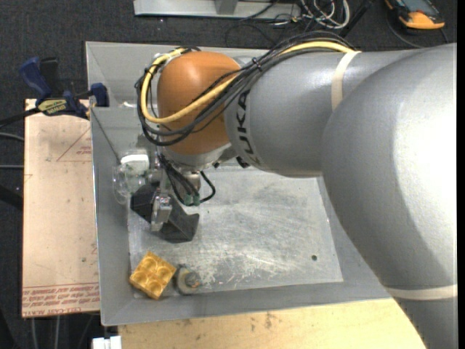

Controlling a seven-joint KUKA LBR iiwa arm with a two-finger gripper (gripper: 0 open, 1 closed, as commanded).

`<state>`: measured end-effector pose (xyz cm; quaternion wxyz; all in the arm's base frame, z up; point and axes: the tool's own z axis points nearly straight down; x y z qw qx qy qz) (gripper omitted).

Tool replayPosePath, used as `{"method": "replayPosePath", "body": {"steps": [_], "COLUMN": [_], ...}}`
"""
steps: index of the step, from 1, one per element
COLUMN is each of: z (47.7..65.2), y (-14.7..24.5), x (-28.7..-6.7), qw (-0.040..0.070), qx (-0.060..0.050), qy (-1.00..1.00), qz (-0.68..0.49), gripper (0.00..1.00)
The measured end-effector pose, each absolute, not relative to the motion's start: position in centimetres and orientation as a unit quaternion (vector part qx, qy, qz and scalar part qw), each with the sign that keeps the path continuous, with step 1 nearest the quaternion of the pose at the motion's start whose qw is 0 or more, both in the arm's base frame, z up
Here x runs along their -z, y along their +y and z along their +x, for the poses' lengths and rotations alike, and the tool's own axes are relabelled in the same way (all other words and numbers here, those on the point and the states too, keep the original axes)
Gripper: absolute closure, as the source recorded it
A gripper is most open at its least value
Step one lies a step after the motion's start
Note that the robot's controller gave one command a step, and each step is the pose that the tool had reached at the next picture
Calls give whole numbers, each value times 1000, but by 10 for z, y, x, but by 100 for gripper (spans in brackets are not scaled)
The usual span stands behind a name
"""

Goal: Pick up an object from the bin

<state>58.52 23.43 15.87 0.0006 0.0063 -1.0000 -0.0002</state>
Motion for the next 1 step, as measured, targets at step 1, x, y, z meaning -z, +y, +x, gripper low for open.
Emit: {"method": "replayPosePath", "body": {"steps": [1], "z": [583], "y": [240], "x": [-159], "qw": [-2], "qx": [2], "qy": [-1000], "qz": [6], "gripper": [100]}}
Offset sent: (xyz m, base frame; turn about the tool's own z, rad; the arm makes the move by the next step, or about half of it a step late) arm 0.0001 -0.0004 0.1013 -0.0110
